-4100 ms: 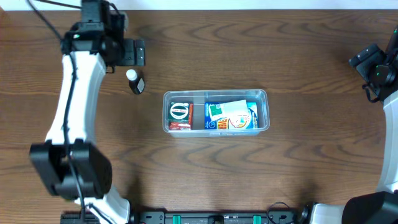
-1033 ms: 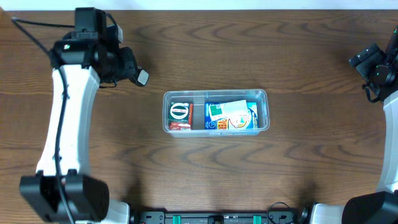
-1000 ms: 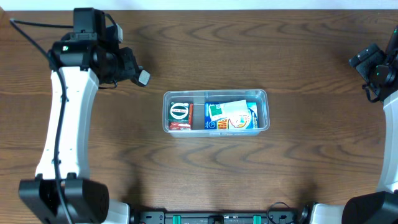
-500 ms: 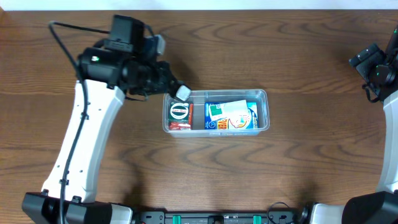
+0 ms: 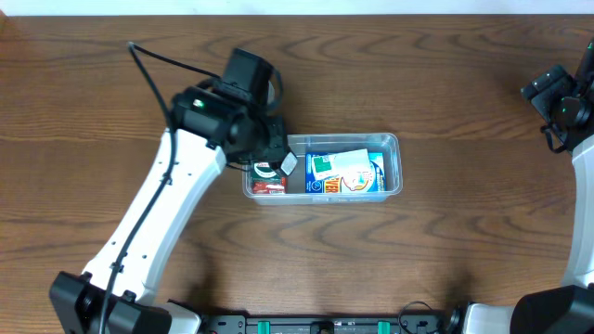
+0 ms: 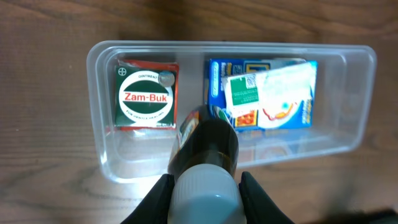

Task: Pack container
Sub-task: 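Carry the bottle over the container and lower it in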

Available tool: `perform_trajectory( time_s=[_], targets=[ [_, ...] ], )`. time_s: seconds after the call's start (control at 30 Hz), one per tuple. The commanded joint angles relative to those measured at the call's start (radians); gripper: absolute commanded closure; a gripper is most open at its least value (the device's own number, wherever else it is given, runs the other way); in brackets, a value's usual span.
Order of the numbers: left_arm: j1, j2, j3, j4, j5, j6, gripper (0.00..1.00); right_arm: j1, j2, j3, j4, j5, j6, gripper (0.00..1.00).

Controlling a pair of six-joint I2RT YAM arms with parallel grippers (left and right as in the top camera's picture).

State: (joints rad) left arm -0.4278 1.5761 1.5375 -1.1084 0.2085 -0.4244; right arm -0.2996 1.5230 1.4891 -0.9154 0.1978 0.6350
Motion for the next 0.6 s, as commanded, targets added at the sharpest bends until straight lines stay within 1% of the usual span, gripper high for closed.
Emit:
perform_trajectory(
  time_s=[0.0, 0.33, 0.5, 0.57],
  targets=[
    [-0.039, -0.008, -0.029, 0.039, -0.090, -0.080, 0.78, -0.004, 0.003, 0.000, 0.002, 0.004, -0.004, 0.01],
    [-0.130, -0.005, -0.107, 0.152, -0.269, -0.203, 0.78, -0.004, 0.003, 0.000, 0.002, 0.004, -0.004, 0.01],
    [-0.165, -0.001, -0.188, 0.259, -0.281, -0.248, 0.78, -0.004, 0.003, 0.000, 0.002, 0.004, -0.004, 0.01],
    [-0.175, 0.004, -0.214, 0.292, -0.282, -0.248, 0.78, -0.004, 0.003, 0.000, 0.002, 0.004, -0.003, 0.01]
  ],
)
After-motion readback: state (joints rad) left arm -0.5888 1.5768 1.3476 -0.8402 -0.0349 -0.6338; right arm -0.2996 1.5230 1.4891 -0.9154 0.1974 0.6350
